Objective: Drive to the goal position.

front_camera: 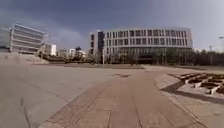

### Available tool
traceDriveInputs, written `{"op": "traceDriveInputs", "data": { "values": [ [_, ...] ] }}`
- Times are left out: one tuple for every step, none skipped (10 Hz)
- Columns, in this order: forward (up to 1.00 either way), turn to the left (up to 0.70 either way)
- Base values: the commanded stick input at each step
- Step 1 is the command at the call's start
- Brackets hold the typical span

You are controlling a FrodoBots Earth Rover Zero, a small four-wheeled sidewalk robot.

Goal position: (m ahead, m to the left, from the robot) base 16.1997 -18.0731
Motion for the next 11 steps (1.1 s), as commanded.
{"op": "traceDriveInputs", "data": {
  "values": [
    [0.70, -0.35],
    [0.70, -0.22],
    [0.70, -0.08],
    [0.70, 0.00],
    [0.70, 0.00],
    [0.70, 0.00],
    [0.70, 0.00],
    [0.70, 0.00],
    [0.70, -0.35],
    [0.70, -0.35],
    [0.70, -0.35]
  ]
}}
